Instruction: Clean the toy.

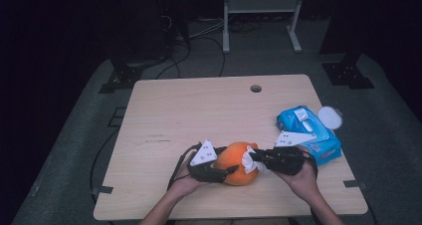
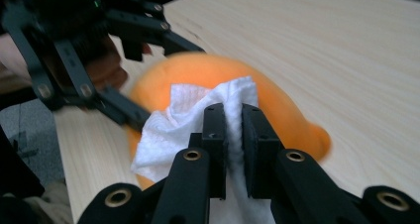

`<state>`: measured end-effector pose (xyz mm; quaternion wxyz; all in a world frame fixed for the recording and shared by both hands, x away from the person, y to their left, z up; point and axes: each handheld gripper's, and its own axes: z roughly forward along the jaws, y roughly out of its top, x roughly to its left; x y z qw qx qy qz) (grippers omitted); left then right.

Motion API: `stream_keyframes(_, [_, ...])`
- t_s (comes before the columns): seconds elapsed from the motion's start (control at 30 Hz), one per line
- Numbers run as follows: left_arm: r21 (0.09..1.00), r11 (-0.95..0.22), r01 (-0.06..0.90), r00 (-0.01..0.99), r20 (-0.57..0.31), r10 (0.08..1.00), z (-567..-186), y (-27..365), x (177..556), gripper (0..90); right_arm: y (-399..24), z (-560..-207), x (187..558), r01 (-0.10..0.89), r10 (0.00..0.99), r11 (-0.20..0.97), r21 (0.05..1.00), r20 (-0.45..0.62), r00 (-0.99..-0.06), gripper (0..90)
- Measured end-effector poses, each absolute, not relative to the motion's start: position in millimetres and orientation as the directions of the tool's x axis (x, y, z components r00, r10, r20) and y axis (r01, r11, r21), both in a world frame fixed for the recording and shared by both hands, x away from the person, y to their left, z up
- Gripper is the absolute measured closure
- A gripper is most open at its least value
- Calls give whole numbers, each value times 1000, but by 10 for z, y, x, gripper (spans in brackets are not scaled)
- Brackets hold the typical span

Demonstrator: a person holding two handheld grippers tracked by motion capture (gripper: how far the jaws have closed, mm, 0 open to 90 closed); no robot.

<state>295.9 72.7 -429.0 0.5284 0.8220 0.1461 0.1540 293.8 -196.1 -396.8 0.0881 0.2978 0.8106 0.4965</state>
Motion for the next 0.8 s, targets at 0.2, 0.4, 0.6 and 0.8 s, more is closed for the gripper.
stream_keyframes(0.2, [906,-419,62,923,108,370,-4339,786,2983,257,-1978,-4028,2974,409,551,338,848,174,-816,807])
stream_keyframes(0.4, [912,-344,224,903,-61,426,-4334,874,3096,80,-2035,-4117,2982,448,568,345,824,197,-799,807])
stream_keyframes(0.6, [902,-350,252,909,-98,404,-4417,862,3104,211,-1952,-4076,2933,405,562,387,828,136,-816,805])
stream_keyframes(0.8, [905,-365,217,918,-62,392,-4419,863,3076,228,-2150,-4191,3083,480,622,339,809,190,-759,805])
